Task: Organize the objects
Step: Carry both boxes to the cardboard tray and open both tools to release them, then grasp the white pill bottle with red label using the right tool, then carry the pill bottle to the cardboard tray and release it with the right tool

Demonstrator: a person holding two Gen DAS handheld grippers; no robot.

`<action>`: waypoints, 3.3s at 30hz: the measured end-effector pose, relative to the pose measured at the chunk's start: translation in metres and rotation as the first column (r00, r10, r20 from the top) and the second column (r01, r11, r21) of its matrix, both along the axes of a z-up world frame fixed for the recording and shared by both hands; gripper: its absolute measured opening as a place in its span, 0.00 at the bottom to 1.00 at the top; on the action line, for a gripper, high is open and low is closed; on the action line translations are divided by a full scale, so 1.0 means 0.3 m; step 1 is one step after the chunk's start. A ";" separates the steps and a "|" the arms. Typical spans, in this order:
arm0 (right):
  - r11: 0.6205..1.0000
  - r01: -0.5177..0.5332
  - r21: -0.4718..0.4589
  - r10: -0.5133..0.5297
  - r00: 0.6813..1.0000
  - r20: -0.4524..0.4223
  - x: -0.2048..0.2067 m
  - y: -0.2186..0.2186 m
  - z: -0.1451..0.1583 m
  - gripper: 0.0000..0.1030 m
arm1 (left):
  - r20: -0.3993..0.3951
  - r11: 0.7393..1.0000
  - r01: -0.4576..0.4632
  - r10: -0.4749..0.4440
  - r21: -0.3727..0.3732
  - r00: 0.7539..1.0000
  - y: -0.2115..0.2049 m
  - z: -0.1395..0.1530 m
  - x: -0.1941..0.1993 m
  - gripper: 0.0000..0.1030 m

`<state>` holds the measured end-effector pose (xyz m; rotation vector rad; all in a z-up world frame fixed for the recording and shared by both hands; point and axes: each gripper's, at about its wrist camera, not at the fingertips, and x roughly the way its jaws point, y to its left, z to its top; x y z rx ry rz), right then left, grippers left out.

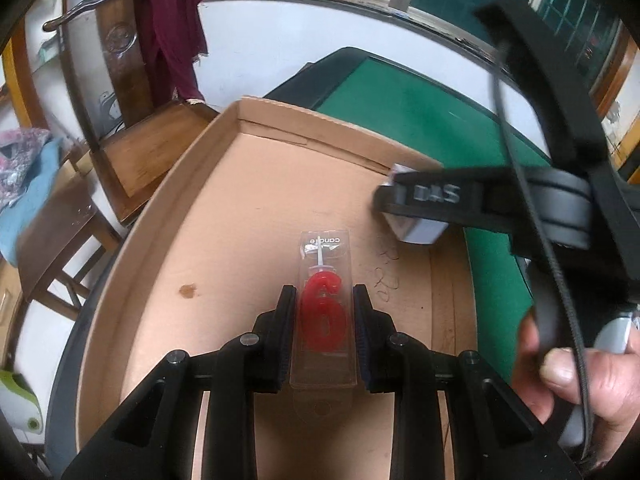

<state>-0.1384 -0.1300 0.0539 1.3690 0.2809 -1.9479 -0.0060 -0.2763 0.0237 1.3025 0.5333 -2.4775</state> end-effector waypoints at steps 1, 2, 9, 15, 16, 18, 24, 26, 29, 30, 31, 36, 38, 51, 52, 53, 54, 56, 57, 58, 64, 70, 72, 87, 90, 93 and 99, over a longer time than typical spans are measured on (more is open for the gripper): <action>1.000 0.006 0.004 -0.006 1.000 -0.003 -0.003 -0.008 -0.006 0.32 | 0.004 1.000 0.001 -0.001 -0.002 1.000 0.004 -0.004 -0.005 0.23; 1.000 0.006 0.001 -0.006 1.000 0.001 -0.008 -0.014 -0.009 0.32 | 0.006 1.000 0.003 -0.003 -0.001 1.000 0.006 -0.010 -0.009 0.23; 1.000 0.004 -0.004 -0.004 0.999 0.033 -0.028 -0.032 -0.029 0.37 | 0.003 0.999 -0.004 0.004 0.050 1.000 0.001 -0.009 -0.011 0.25; 1.000 0.011 0.000 -0.011 1.000 0.022 -0.023 -0.009 -0.009 0.48 | -0.013 0.998 -0.006 0.007 0.065 1.000 0.011 0.017 0.010 0.29; 1.000 0.009 -0.017 -0.009 1.000 0.023 -0.019 0.009 0.005 0.48 | -0.029 0.998 -0.008 0.010 0.063 1.000 0.014 0.033 0.023 0.29; 0.998 0.012 -0.058 -0.010 0.999 0.037 -0.009 0.056 0.035 0.48 | -0.062 0.998 -0.009 0.013 0.055 0.998 0.025 0.067 0.047 0.29; 0.964 0.017 -0.266 0.013 0.994 0.108 0.083 0.346 0.130 0.49 | -0.176 0.996 0.092 -0.091 -0.008 0.980 0.193 0.188 0.086 0.29; 0.947 0.020 -0.321 0.014 0.994 0.104 0.109 0.510 0.160 0.49 | -0.178 0.985 0.169 -0.171 -0.025 0.969 0.289 0.200 0.066 0.30; 0.922 0.079 -0.379 -0.053 0.995 0.080 0.098 0.769 0.192 0.49 | -0.141 0.966 0.254 -0.258 -0.044 0.956 0.449 0.187 0.016 0.30; 0.914 0.102 -0.392 -0.080 0.994 0.074 0.086 0.843 0.202 0.51 | -0.125 0.961 0.270 -0.275 -0.052 0.953 0.483 0.184 -0.002 0.30; 0.905 0.135 -0.403 -0.125 0.991 0.050 0.067 0.959 0.210 0.56 | -0.108 0.952 0.300 -0.306 -0.064 0.946 0.530 0.181 -0.028 0.30; 0.897 0.261 -0.357 -0.306 0.949 -0.076 -0.019 1.295 0.197 0.57 | -0.017 0.914 0.392 -0.396 -0.106 0.918 0.657 0.149 -0.160 0.30; 0.864 0.300 -0.405 -0.345 0.938 -0.040 -0.050 1.403 0.159 0.57 | 0.013 0.903 0.406 -0.409 -0.142 0.912 0.692 0.133 -0.225 0.30; 0.810 0.369 -0.456 -0.391 0.919 0.050 -0.117 1.522 0.112 0.57 | 0.144 0.881 0.446 -0.426 -0.159 0.893 0.801 0.002 -0.516 0.29; 0.815 0.359 -0.454 -0.380 0.924 0.049 -0.117 1.519 0.110 0.57 | 0.142 0.880 0.448 -0.429 -0.159 0.892 0.805 -0.001 -0.528 0.25; 0.822 0.351 -0.447 -0.371 0.927 0.046 -0.119 1.505 0.104 0.57 | 0.133 0.881 0.447 -0.429 -0.158 0.893 0.804 0.002 -0.535 0.22; 0.829 0.349 -0.436 -0.367 0.929 0.046 -0.118 1.505 0.095 0.57 | 0.120 0.889 0.432 -0.417 -0.153 0.901 0.800 0.002 -0.544 0.16; 0.848 0.334 -0.413 -0.341 0.938 0.058 -0.132 1.487 0.063 0.57 | 0.109 0.903 0.405 -0.392 -0.145 0.913 0.805 -0.005 -0.545 0.12; 0.857 0.327 -0.398 -0.329 0.942 0.064 -0.142 1.473 0.049 0.57 | 0.104 0.912 0.386 -0.374 -0.140 0.921 0.799 -0.005 -0.523 0.12; 0.869 0.321 -0.377 -0.319 0.945 0.070 -0.151 1.458 0.031 0.57 | 0.097 0.916 0.378 -0.368 -0.134 0.925 0.793 -0.006 -0.501 0.12; 0.921 0.272 -0.279 -0.251 0.962 0.110 -0.157 1.383 -0.036 0.57 | 0.073 0.933 0.341 -0.334 -0.116 0.940 0.705 -0.018 -0.335 0.12; 0.948 0.176 -0.264 -0.145 0.981 0.131 -0.003 1.384 -0.031 0.58 | 0.029 0.929 0.353 -0.352 -0.115 0.936 0.666 -0.026 -0.319 0.12; 0.968 0.122 -0.221 -0.115 0.992 0.042 0.065 1.375 -0.030 0.58 | 0.035 0.921 0.350 -0.350 -0.168 0.936 0.680 -0.029 -0.329 0.12; 0.952 0.285 -0.110 -0.300 0.942 -0.149 0.183 1.392 0.045 0.32 | -0.115 0.941 0.313 -0.328 -0.131 0.938 0.622 0.048 -0.331 0.12; 0.937 0.312 -0.155 -0.338 0.922 -0.189 0.203 1.406 0.109 0.32 | -0.151 0.948 0.296 -0.312 -0.118 0.938 0.606 0.084 -0.313 0.12; 0.936 0.292 -0.196 -0.330 0.920 -0.210 0.208 1.360 0.163 0.32 | -0.184 0.952 0.291 -0.305 -0.098 0.935 0.576 0.116 -0.293 0.12; 0.957 0.205 -0.204 -0.247 0.947 -0.206 0.229 1.168 0.184 0.32 | -0.233 0.958 0.279 -0.288 -0.071 0.929 0.534 0.152 -0.277 0.12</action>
